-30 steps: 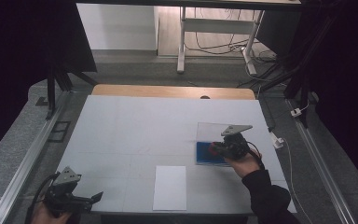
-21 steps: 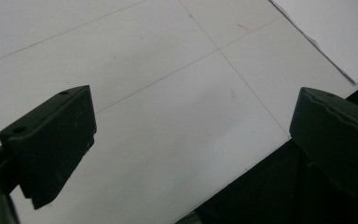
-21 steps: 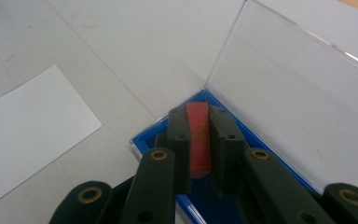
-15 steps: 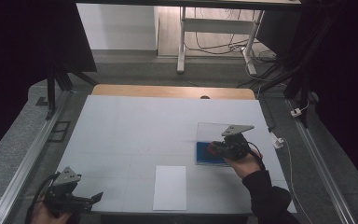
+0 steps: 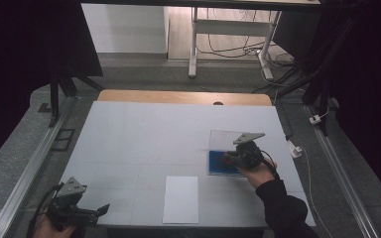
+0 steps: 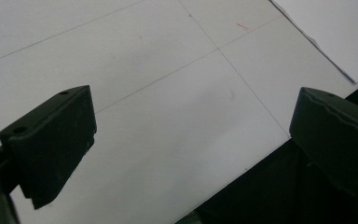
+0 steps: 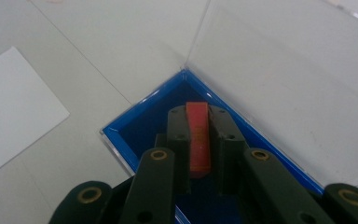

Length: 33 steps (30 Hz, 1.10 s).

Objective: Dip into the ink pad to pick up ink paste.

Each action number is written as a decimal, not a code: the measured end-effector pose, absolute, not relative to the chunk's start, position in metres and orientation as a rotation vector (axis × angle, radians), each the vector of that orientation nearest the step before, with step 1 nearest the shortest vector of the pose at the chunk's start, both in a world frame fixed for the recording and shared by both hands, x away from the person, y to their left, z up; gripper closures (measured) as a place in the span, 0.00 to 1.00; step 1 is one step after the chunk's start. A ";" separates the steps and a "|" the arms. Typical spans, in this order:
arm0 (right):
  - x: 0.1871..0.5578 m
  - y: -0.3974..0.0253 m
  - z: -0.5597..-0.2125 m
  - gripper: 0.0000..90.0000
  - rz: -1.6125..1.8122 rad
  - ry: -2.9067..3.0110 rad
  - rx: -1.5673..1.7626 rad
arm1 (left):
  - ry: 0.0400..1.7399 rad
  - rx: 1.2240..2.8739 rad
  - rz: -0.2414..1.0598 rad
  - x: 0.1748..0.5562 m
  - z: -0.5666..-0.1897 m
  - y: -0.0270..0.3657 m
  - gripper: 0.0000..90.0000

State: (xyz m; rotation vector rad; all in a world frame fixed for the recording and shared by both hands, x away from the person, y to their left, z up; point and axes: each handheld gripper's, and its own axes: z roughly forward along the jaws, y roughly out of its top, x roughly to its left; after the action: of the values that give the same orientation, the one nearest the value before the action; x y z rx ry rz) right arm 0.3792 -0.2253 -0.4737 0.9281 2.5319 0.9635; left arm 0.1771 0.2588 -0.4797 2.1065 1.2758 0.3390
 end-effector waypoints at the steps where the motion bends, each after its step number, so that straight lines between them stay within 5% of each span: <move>1: 0.380 -0.225 -0.475 0.89 0.965 2.535 0.931 | 1.276 2.106 0.339 0.177 -0.480 0.259 0.01; 33: 0.383 -0.223 -0.484 0.90 0.934 2.556 0.985 | 1.278 2.111 0.330 0.178 -0.480 0.259 0.01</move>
State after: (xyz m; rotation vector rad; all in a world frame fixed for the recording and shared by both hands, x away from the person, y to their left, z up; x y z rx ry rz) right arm 0.3833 -0.2231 -0.4837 0.9851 2.5561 0.9338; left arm 0.1784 0.2585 -0.4801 2.1105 1.2778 0.3297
